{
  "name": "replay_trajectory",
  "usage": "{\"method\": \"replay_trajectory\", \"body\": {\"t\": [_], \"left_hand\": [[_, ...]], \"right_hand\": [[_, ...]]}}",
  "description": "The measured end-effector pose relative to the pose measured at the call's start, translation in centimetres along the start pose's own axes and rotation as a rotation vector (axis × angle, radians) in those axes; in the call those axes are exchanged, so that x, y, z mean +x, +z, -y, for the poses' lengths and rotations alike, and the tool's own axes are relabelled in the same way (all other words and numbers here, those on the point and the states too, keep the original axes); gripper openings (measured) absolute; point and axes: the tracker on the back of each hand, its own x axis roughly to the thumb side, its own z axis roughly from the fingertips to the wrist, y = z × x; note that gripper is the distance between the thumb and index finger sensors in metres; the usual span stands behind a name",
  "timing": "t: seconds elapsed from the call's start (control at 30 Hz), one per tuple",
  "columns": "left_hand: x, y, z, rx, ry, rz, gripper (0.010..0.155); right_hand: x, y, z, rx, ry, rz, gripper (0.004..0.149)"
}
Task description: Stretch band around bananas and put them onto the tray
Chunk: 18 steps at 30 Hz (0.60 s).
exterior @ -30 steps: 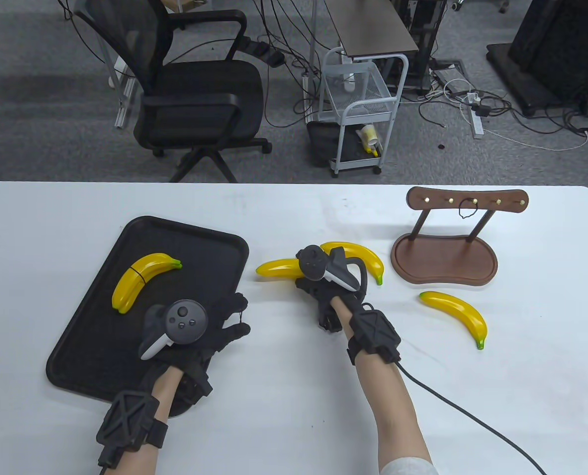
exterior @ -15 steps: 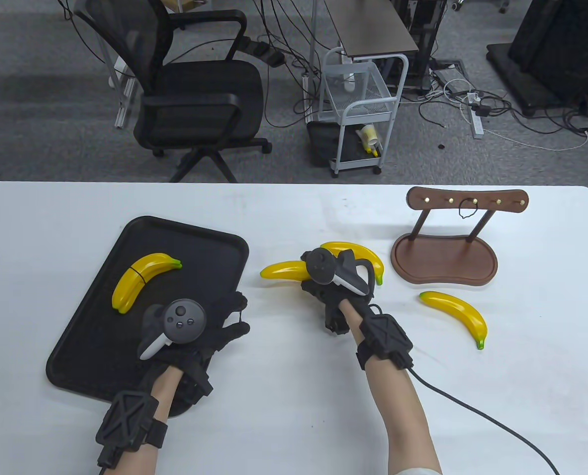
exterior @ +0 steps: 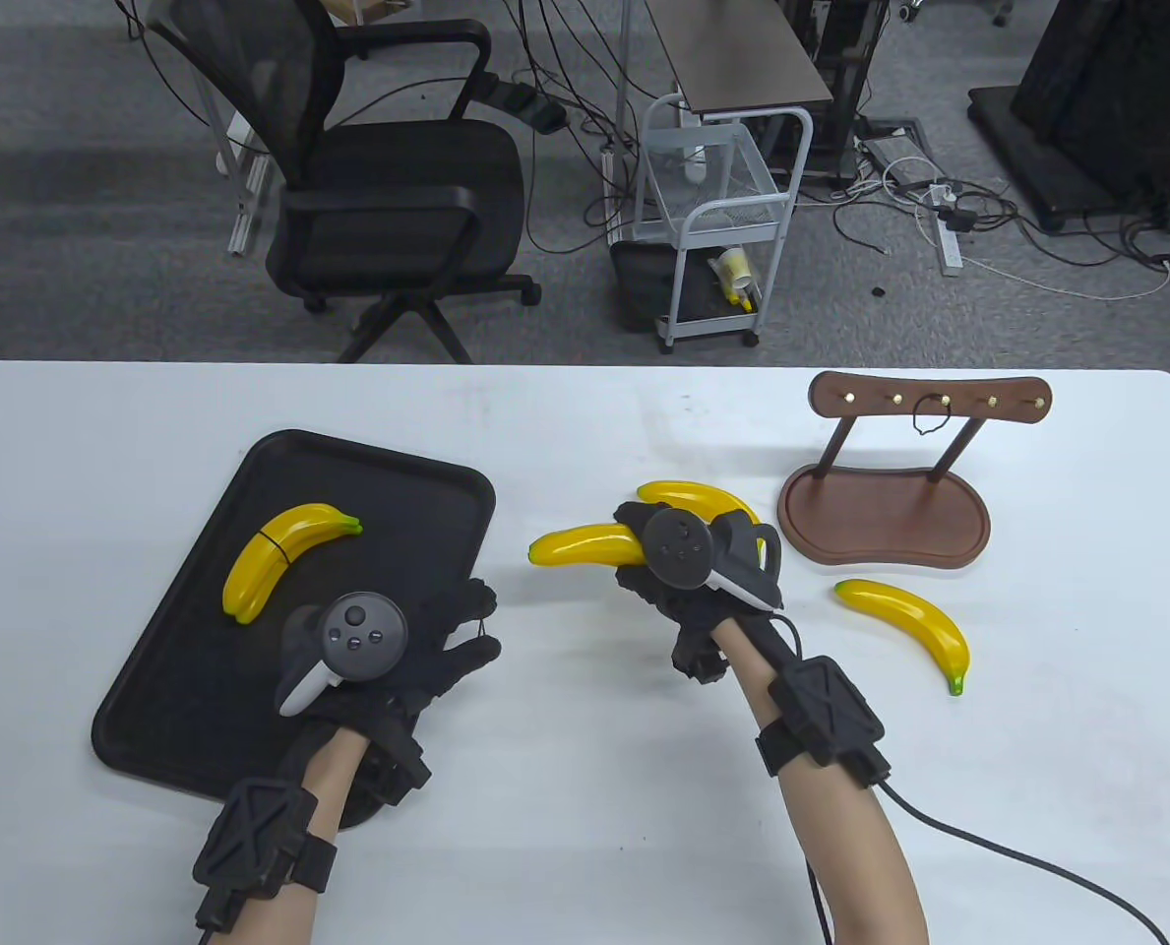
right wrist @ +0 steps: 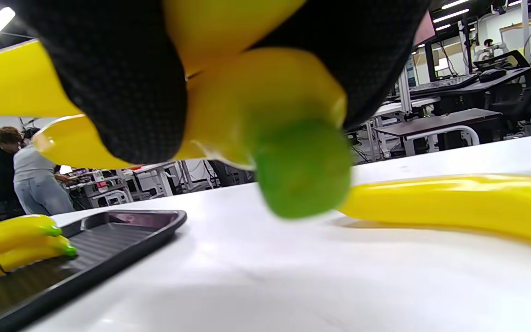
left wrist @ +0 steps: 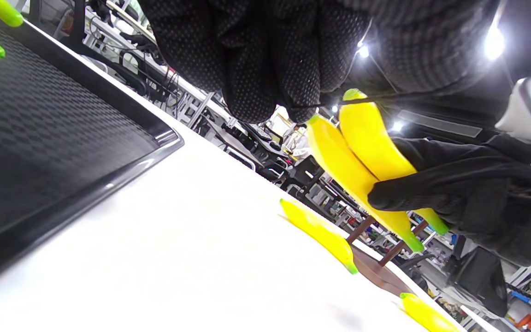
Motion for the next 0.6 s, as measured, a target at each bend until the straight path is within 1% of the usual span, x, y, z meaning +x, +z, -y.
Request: {"method": "replay_trajectory", "body": {"t": [0.13,0.3,0.47,0.6], "left_hand": [[0.1,-0.1,0.1,-0.009,0.033,0.0,0.067],[0.3,-0.2,0.4,-0.023,0.07,0.009,0.068],[0.5,-0.3,0.7,-0.041,0.118,0.022,0.068],[0.7,-0.5,1.0,-0.065,0.14,0.028,0.07]], "right_hand": [[0.5,1.4,1.1,-0.023,-0.007,0.024,0.068],[0.8,3.0,1.9,-0.045,-0.016,0.044,0.068],[1.1,4.4,1.8,-0.046,-0.018,0.061,0.069],[1.2,5.1,1.4,-0.043,-0.021,0.069,0.069]]}}
